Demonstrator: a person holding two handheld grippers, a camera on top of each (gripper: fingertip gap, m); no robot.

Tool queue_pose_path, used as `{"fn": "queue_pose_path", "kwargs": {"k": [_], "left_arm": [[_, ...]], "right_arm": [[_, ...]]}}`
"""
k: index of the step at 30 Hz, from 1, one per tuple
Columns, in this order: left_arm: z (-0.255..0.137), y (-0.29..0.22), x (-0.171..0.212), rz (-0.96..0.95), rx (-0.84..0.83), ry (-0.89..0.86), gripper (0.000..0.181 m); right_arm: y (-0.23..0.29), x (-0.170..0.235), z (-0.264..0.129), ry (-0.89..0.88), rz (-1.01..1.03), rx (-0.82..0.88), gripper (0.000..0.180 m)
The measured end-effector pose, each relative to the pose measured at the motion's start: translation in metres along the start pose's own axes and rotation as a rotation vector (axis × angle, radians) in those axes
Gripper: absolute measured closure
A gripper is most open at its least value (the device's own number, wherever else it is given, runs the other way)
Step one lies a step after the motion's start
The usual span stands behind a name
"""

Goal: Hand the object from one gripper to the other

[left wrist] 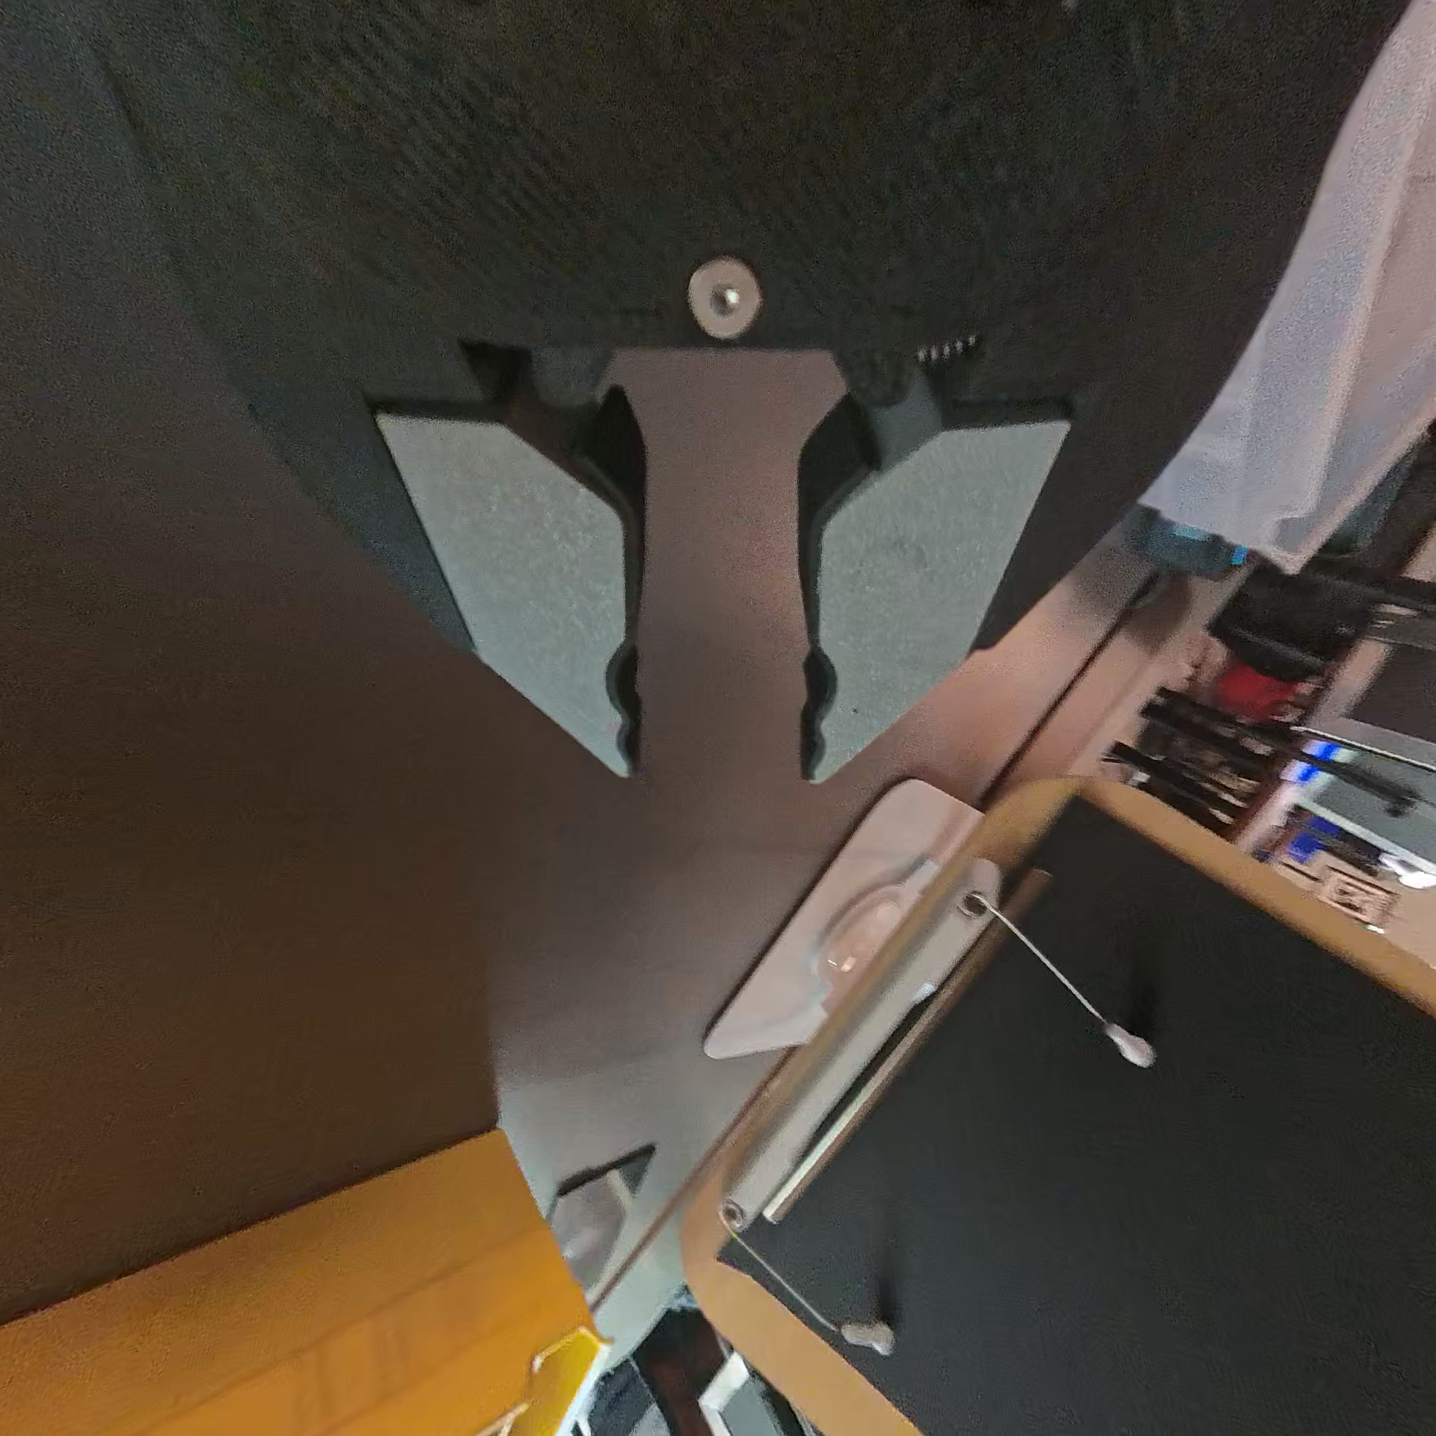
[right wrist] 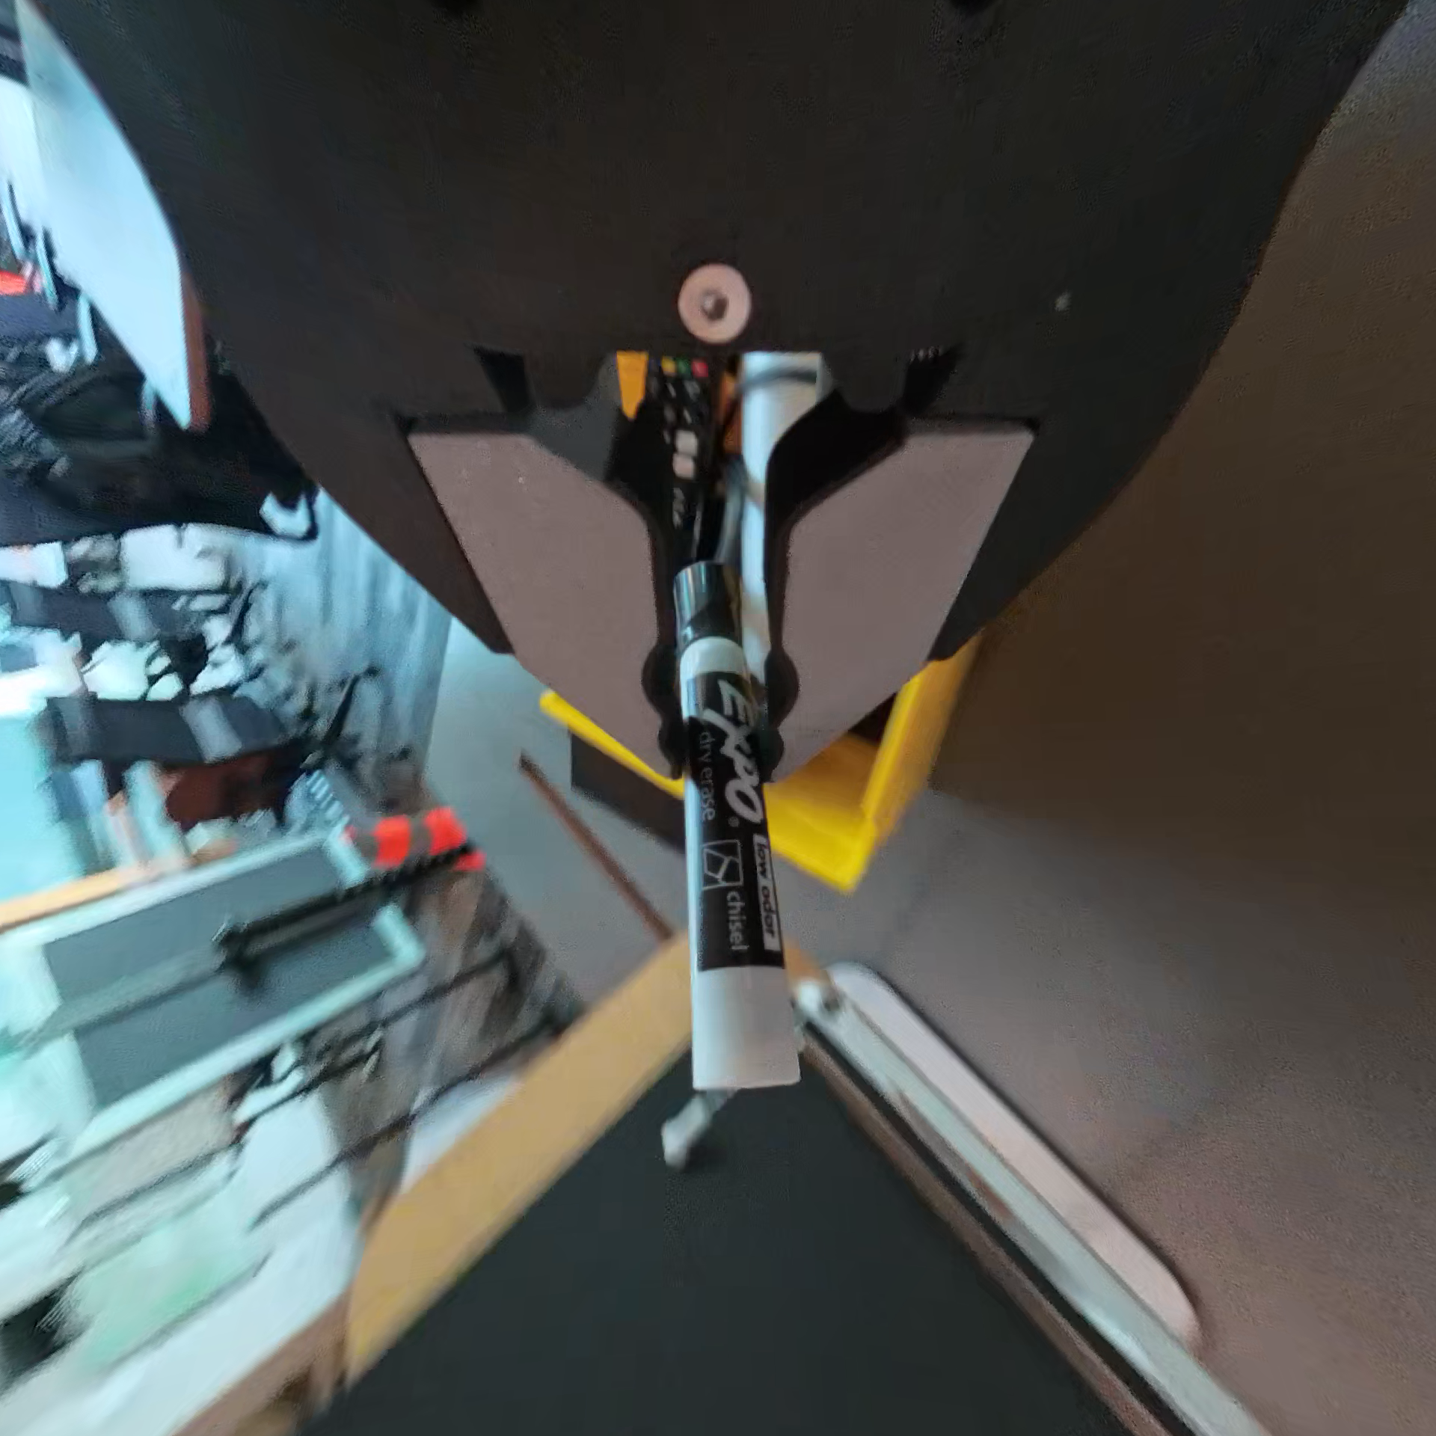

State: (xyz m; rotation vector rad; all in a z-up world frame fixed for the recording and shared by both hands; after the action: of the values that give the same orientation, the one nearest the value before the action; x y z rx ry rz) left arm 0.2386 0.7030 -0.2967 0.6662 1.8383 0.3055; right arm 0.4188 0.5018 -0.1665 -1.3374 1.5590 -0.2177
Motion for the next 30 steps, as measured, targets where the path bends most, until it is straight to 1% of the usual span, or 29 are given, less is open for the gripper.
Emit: {"fn": "queue_pose_path", "kwargs": {"k": [1,3,5,6,7,8,9,10,12,14,16,18,21,24,25,27,30], "left_arm": [[0.002,-0.003,0.001,-0.012,0.02,-0.001,0.143],[0.004,-0.005,0.004,-0.013,0.039,-0.002,0.146],[0.006,-0.005,0.012,-0.029,0.047,0.027,0.146],[0.007,-0.005,0.015,-0.051,0.057,0.034,0.145],[0.007,-0.005,0.017,-0.08,0.071,0.035,0.144],[0.007,-0.005,0.018,-0.103,0.086,0.035,0.142],[0.006,-0.004,0.018,-0.115,0.087,0.036,0.141],[0.006,-0.003,0.018,-0.122,0.084,0.03,0.14],[0.006,-0.002,0.018,-0.127,0.076,0.025,0.14],[0.006,-0.002,0.016,-0.13,0.072,0.016,0.139],[0.005,-0.002,0.014,-0.14,0.072,0.002,0.139],[0.004,-0.002,0.013,-0.155,0.074,-0.01,0.139],[-0.002,-0.003,0.006,-0.191,0.085,-0.036,0.138],[-0.031,-0.006,-0.022,-0.165,0.092,-0.121,0.135],[-0.045,-0.007,-0.031,-0.156,0.097,-0.15,0.135],[-0.073,-0.006,-0.043,-0.148,0.127,-0.169,0.133],[-0.12,0.017,-0.053,-0.15,0.128,-0.176,0.131]], "right_arm": [[-0.01,0.013,0.011,0.068,0.001,-0.056,0.164],[-0.01,0.034,0.036,0.128,0.044,-0.23,0.164],[0.002,0.059,0.06,0.286,0.23,-0.416,0.164],[0.015,0.068,0.065,0.364,0.325,-0.546,0.164],[0.029,0.071,0.065,0.402,0.416,-0.697,0.162],[0.04,0.068,0.062,0.398,0.497,-0.818,0.155],[0.042,0.067,0.062,0.386,0.55,-0.847,0.156],[0.039,0.067,0.063,0.371,0.568,-0.829,0.155],[0.021,0.067,0.062,0.34,0.563,-0.681,0.147],[0.005,0.055,0.051,0.266,0.54,-0.571,0.143],[0.003,0.031,0.033,0.161,0.515,-0.538,0.136],[0.015,0.001,0.015,0.037,0.472,-0.546,0.131],[0.056,-0.045,-0.005,-0.147,0.412,-0.601,0.12],[0.123,-0.071,-0.007,-0.233,0.358,-0.733,0.117],[0.147,-0.073,-0.002,-0.236,0.331,-0.762,0.117],[0.189,-0.069,0.018,-0.205,0.281,-0.767,0.117],[0.236,-0.057,0.046,-0.175,0.23,-0.756,0.118]]}}
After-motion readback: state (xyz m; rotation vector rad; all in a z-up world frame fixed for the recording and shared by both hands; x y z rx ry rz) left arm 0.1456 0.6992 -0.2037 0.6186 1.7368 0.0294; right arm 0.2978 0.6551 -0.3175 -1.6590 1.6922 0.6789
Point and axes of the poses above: each gripper's, where its closed fingertips meet, z out along the fingers, x out of its underside, y = z × x across the jaws, the point moved 4 cm from there along -z, back along the fingers, and after that the axes turned 6 degrees about x, right-handed, at the moved point
